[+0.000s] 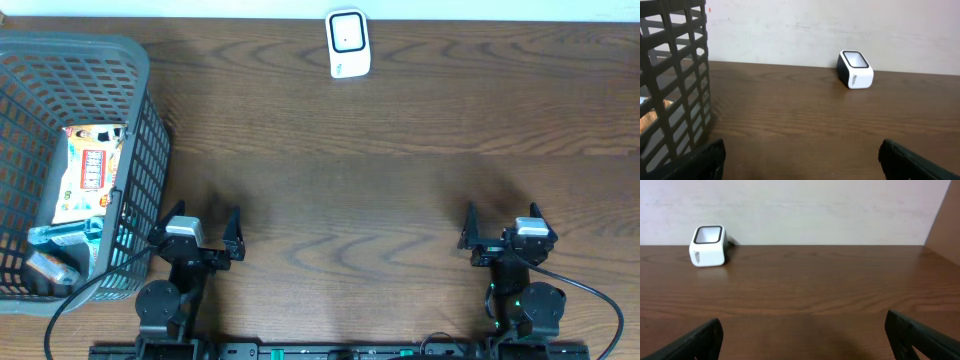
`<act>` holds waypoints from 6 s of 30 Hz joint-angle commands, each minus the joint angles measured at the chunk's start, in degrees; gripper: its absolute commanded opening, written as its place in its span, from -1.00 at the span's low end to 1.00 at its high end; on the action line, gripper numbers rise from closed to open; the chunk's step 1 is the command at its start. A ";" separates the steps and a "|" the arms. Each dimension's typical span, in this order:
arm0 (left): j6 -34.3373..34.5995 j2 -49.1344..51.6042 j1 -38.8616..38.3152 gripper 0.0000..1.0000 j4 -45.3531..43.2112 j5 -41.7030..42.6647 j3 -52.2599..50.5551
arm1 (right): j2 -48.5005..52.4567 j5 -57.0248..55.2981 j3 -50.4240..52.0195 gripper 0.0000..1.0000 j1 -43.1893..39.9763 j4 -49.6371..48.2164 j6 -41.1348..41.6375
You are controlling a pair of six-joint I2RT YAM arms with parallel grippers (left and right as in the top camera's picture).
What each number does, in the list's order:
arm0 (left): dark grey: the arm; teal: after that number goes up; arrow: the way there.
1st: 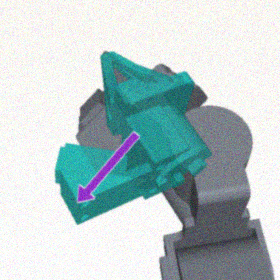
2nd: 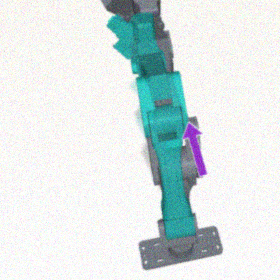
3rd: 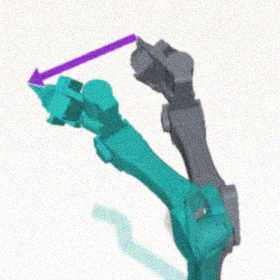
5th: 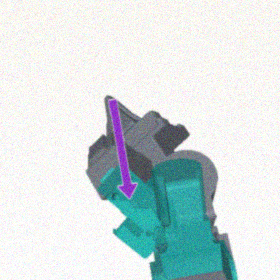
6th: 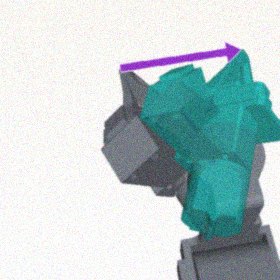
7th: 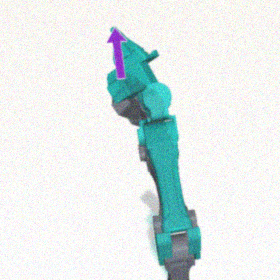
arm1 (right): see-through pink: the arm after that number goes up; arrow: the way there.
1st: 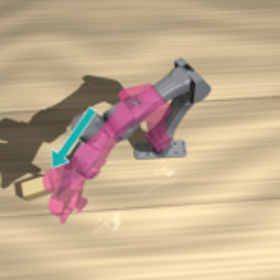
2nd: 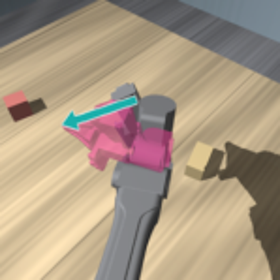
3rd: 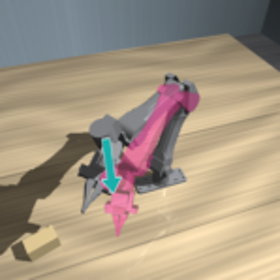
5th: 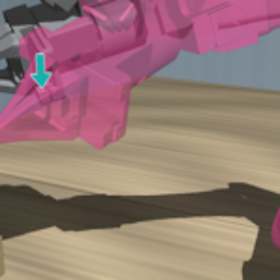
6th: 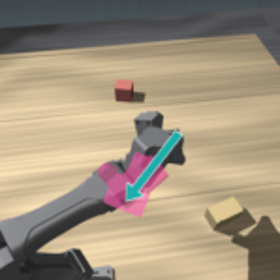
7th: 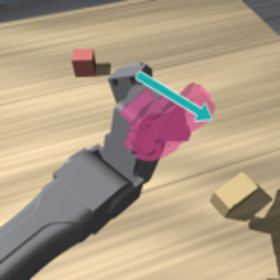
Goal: Scan the item barcode
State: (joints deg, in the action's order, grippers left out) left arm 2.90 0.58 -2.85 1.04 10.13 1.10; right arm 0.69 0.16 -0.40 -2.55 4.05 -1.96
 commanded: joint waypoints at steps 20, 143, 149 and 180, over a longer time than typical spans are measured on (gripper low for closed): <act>-0.72 -0.24 -0.22 0.96 1.92 0.74 -0.87 | -0.35 -0.70 0.09 0.99 -0.24 0.22 -0.46; 48.89 81.64 38.60 0.96 65.83 -22.84 79.54 | 0.09 -0.70 0.09 0.99 -0.15 0.22 -0.46; 49.18 87.49 39.21 0.97 60.54 -22.60 73.55 | 0.09 -0.70 0.09 0.99 -0.15 0.22 -0.46; 45.38 93.68 39.43 0.97 28.96 -22.14 52.68 | 0.09 -0.70 0.09 0.98 -0.15 0.22 -0.46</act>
State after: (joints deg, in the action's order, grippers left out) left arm 49.65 91.31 36.27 30.06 -11.94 54.08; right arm 0.75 0.14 -0.40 -2.55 4.05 -1.96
